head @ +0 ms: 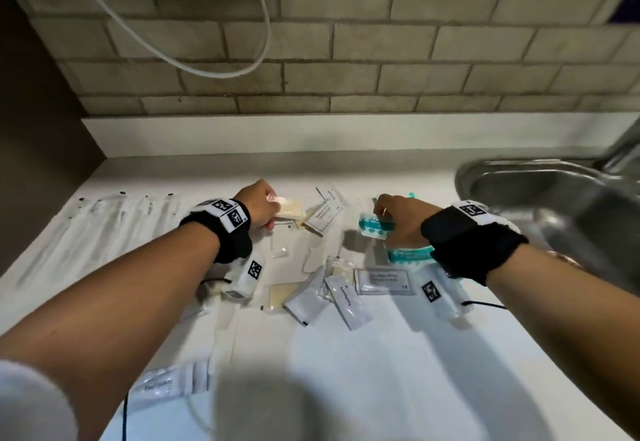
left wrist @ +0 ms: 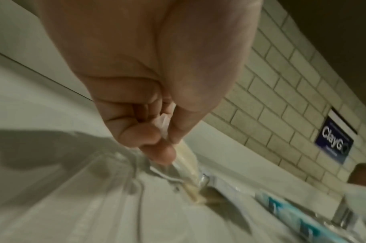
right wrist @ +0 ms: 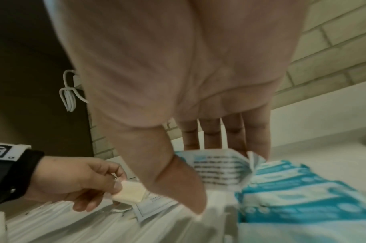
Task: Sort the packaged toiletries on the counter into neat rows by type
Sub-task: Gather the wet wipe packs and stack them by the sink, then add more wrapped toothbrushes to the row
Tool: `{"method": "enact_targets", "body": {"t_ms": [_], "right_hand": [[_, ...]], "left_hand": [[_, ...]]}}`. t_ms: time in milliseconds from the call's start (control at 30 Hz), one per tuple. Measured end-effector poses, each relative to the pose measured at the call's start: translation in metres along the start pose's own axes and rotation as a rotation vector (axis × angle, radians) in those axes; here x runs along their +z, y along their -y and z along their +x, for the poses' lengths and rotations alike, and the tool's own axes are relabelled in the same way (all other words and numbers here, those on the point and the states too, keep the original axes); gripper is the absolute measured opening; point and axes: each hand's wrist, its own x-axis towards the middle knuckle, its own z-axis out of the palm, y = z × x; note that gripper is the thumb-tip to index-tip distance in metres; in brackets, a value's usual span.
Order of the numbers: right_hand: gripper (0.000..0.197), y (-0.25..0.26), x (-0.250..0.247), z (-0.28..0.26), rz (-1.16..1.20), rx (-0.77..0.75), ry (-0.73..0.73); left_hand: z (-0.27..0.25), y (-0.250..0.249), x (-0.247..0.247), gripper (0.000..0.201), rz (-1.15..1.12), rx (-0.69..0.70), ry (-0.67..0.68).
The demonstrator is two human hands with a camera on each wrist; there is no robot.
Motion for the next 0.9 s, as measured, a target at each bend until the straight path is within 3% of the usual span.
{"method": "enact_targets", "body": {"t_ms": [100, 300, 433, 500, 667, 767, 900], "right_hand": [[0.055, -0.013, 0.005, -0.023, -0.047, 0.061, 0.016], [0.056, -0.019, 0.035, -0.055, -0.231, 0.141, 0.138], [0.061, -0.008, 0.048, -0.052, -0.176, 0.167, 0.089], [0.062, 0.0, 0.047, -0.047, -0.156, 0.166, 0.069], [0.032, 0.039, 0.031, -0.018, -0.023, 0.063, -0.059], [0.013, 0.063, 0.031, 0.013, 0.054, 0.029, -0.095], [0.019, 0.065, 0.042, 0.036, 0.231, 0.135, -0.057]], "left_hand": [[-0.004, 0.002, 0.002, 0.028, 0.184, 0.028, -0.007], [-0.019, 0.003, 0.002, 0.048, 0.209, 0.073, 0.023], [-0.033, 0.013, 0.0, 0.022, 0.245, 0.067, -0.035], [-0.044, 0.02, -0.002, 0.019, 0.308, 0.03, -0.015], [-0.066, 0.012, 0.012, 0.028, 0.417, 0.116, 0.135], [-0.07, -0.007, 0.031, 0.026, 0.359, 0.156, 0.108], [-0.065, -0.028, 0.059, 0.03, 0.367, 0.133, 0.113]]}}
